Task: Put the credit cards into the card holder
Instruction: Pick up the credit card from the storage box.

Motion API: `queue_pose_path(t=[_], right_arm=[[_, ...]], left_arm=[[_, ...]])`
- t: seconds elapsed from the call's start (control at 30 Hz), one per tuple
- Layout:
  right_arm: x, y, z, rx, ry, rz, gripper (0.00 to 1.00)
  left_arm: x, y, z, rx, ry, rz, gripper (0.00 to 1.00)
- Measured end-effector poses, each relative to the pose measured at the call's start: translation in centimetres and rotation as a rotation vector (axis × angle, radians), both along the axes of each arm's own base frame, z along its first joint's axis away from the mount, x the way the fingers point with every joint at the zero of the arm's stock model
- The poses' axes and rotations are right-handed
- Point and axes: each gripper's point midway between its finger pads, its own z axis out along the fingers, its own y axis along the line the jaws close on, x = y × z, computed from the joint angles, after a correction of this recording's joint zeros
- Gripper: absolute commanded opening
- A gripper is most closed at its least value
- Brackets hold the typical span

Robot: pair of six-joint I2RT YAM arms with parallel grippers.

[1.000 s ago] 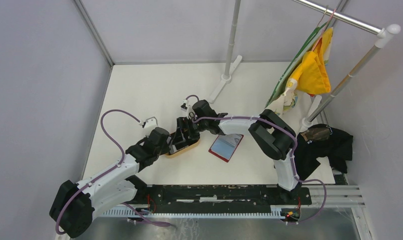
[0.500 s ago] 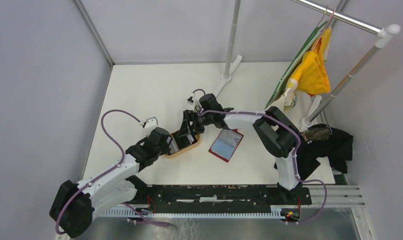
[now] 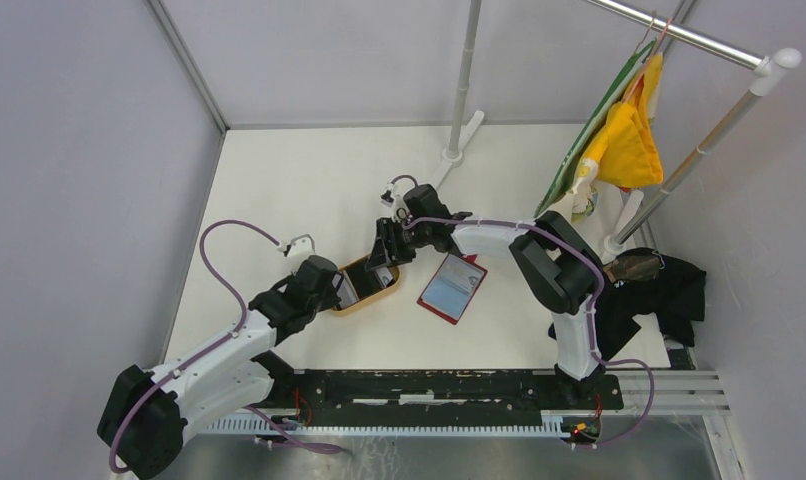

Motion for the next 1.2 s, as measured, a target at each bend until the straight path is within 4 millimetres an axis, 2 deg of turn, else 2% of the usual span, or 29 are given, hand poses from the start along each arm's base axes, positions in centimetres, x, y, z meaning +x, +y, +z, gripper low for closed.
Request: queue_pose_path(t=[0.13, 0.3, 0.4, 0.7, 0.87, 1.03, 1.2], right_arm=[[0.6, -0.5, -0.1, -0.014, -0.013, -0.015, 0.41], [1.1, -0.8, 0.1, -0.02, -0.036, -0.023, 0.23], [1.3, -1.0, 0.1, -0.024, -0.047, -0.026, 0.15], [3.1, -2.0, 0.4, -0.105, -0.185, -0.03, 0.01], [3.7, -3.3, -0.7, -0.177, -0.239, -0.023, 0.0], [3.7, -3.1, -0.4, -0.168, -0.266, 0.012, 0.0], [4.0, -3.2, 0.4, -0.126, -0.261, 0.025, 0.0]], left_arm=[[-0.1, 0.1, 0.0, 0.003, 0.004, 0.0, 0.32], [-0.1, 0.1, 0.0, 0.003, 0.004, 0.0, 0.32], [-0.1, 0.1, 0.0, 0.003, 0.005, 0.0, 0.32], [-0.1, 0.1, 0.4, -0.005, -0.008, -0.001, 0.32], [0.0, -0.1, 1.2, -0.019, -0.025, -0.002, 0.37], [0.2, -0.5, 2.8, -0.062, -0.066, -0.013, 0.41], [0.2, -0.9, 4.5, -0.116, -0.123, -0.026, 0.53]])
